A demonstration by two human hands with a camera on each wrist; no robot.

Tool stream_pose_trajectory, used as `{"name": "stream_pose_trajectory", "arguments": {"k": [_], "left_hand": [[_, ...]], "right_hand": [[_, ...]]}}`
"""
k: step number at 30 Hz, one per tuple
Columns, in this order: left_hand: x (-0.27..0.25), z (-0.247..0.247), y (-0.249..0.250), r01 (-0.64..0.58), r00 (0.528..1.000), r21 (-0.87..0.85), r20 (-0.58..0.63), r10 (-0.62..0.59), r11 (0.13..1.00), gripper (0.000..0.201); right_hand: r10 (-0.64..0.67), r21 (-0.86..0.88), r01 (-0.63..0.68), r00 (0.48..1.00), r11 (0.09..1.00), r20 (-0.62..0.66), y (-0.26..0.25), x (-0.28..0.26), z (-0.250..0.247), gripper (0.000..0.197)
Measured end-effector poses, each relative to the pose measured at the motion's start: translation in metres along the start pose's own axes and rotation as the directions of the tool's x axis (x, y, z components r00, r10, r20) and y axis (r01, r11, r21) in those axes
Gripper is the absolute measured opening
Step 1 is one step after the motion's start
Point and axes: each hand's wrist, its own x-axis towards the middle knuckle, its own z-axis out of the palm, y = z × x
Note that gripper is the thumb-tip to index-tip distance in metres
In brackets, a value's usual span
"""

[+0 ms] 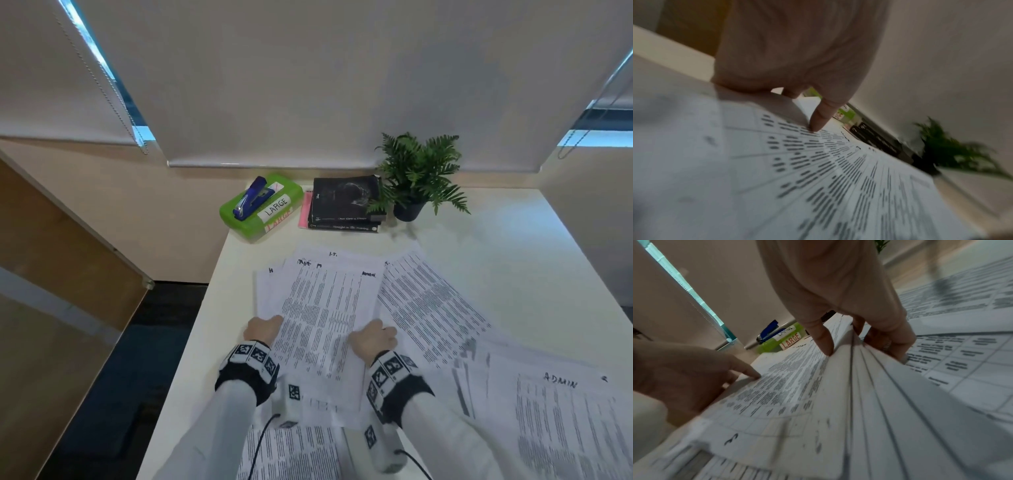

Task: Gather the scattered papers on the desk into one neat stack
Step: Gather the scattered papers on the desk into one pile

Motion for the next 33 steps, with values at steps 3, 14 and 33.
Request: {"name": "stream_pose_trajectory", "arguments": {"k": [3, 14, 33], "left_hand": [[-0.007, 0.002, 0.000, -0.128, 0.990, 0.240, -0.023, 0.137, 0.962, 0.052], [-0.075, -0.035, -0.027, -0.459, 0.858, -0.279, 0.107, 0.502, 0.844, 0.057], [-0.154, 0.063, -0.072, -0.499, 0.862, -0.002, 0.106, 0.497, 0.866, 0.023]], "right_hand": [[-0.070, 0.167, 0.068, 0.998, 0.984, 0.003, 0.001, -0.007, 0.003, 0.054], [-0.342, 0.688, 0.142, 0.925, 0.712, 0.164, 0.037, -0.025, -0.030, 0.059], [-0.118, 0.564, 0.131, 0.991, 0.815, -0.060, 0.268, -0.058, -0.199, 0.041]]}}
